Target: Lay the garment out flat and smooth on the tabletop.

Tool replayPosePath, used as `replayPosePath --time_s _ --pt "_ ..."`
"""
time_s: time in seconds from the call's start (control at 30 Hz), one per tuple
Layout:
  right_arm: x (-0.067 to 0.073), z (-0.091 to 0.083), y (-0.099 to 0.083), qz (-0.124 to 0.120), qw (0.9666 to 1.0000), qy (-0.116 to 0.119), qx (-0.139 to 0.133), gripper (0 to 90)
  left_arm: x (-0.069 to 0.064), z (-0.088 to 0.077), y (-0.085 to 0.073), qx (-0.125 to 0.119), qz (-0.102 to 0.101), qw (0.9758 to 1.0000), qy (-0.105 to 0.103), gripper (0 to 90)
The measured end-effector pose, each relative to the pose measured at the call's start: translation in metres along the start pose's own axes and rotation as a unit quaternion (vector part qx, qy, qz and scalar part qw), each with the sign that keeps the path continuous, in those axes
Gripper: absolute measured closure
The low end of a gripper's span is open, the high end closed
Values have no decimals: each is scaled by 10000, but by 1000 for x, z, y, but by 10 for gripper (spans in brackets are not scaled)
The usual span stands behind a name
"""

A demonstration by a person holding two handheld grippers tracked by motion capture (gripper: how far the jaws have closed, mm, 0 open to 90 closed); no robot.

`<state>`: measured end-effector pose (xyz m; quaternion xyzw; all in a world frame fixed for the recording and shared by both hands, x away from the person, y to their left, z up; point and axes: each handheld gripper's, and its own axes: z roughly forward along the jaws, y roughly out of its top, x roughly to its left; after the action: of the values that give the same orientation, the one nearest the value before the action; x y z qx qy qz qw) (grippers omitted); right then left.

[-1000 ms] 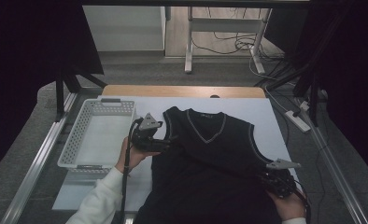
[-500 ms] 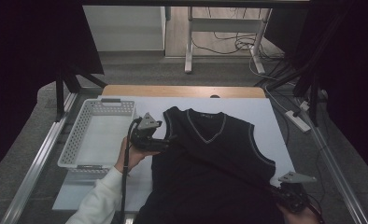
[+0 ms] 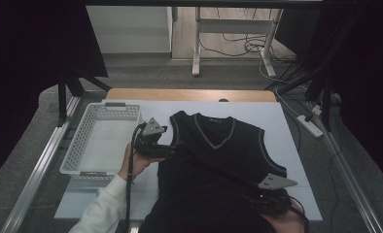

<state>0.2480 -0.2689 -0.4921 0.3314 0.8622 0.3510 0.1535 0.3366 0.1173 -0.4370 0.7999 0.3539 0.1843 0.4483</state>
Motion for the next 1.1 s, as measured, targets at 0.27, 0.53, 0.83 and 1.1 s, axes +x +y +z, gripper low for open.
replayPosePath --time_s 0.27,0.53,0.83,1.1 --pt "22 46 26 -428 9968 628 236 398 0 -3 -3 16 -9 10000 57 211" --pt "32 70 35 -815 9922 798 496 610 -1 -8 -7 17 -34 9999 126 210" --pt "49 62 30 -1224 9869 953 453 871 3 -13 -10 2 -101 9998 198 210" --pt "74 44 18 -1460 9811 1169 490 869 4 -15 -10 -24 -115 9997 209 210"
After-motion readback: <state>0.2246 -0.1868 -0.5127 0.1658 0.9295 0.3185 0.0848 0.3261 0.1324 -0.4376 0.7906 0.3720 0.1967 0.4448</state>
